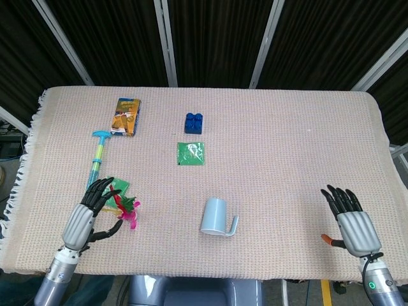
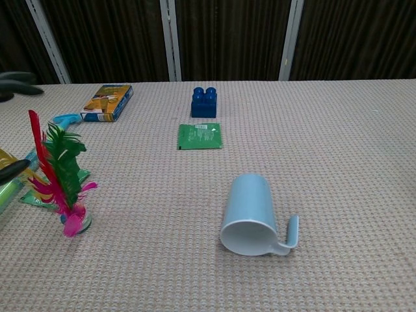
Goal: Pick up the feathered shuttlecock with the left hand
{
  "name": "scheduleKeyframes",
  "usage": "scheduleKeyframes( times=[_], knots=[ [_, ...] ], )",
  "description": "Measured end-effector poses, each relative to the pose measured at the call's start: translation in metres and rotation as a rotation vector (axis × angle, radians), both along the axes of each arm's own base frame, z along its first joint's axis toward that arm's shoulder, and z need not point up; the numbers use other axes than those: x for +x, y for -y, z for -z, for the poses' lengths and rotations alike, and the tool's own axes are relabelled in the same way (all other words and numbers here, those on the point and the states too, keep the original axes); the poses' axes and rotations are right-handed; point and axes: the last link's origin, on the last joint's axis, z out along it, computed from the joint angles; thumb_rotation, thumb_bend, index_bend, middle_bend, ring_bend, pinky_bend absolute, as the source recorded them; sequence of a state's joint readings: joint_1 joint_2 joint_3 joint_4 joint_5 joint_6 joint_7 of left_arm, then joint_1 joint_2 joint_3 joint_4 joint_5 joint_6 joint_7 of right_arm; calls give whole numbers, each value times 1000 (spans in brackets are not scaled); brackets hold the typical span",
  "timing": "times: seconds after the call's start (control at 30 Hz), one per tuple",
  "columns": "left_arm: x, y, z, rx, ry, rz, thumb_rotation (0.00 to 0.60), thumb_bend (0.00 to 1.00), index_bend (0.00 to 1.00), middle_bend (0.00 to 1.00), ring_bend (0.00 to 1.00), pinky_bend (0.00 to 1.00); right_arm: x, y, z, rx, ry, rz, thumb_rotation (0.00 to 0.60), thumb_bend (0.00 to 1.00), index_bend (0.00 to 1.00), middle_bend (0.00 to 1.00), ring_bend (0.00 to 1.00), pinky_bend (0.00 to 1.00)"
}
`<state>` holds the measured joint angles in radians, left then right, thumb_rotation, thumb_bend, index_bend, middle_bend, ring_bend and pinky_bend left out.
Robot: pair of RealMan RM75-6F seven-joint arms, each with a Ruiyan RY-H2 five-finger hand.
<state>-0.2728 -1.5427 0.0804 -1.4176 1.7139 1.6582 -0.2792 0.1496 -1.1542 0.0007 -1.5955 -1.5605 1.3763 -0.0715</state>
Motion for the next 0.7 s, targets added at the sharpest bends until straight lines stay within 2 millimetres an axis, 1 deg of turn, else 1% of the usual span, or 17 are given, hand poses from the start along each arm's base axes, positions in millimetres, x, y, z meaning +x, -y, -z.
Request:
scheduleKeyframes(
  times=[0.1,0.13,0.2,0.3,0.33,0.4,0.47,0.53,0.63,0.7],
  knots=[
    [-3,8,-25,64,28,16,600,198,0,0,0,0,1,0,1,4,0,-2,600,29,0,0,0,0],
    [-5,11,-37,91,26,17,600,196,0,0,0,0,1,-1,1,5,1,-3,600,29,0,0,0,0],
    [-11,17,-54,118,-2,6,600,189,0,0,0,0,2,-1,0,6,3,-6,600,29,0,0,0,0],
    [-24,29,-83,139,-126,-50,600,177,0,0,0,0,2,-4,-2,4,8,-4,600,30,0,0,0,0],
    [-31,33,-94,151,-195,-82,600,175,0,0,0,0,2,-4,-3,3,8,-3,600,29,0,0,0,0],
    [-40,39,-108,177,-302,-143,600,175,0,0,0,0,3,-6,-3,2,6,-3,600,29,0,0,0,0],
    [-51,46,-114,198,-414,-236,600,177,0,0,0,0,4,-7,-4,6,7,-6,600,29,0,0,0,0],
    [-63,52,-115,195,-506,-340,600,181,0,0,0,0,5,-8,-4,11,7,-9,600,30,0,0,0,0],
    [-80,55,-112,157,-571,-474,598,185,0,0,0,0,5,-10,-4,18,6,-10,600,30,0,0,0,0],
    [-88,53,-110,143,-581,-537,599,187,0,0,0,0,5,-11,-4,18,5,-13,600,30,0,0,0,0]
  ],
)
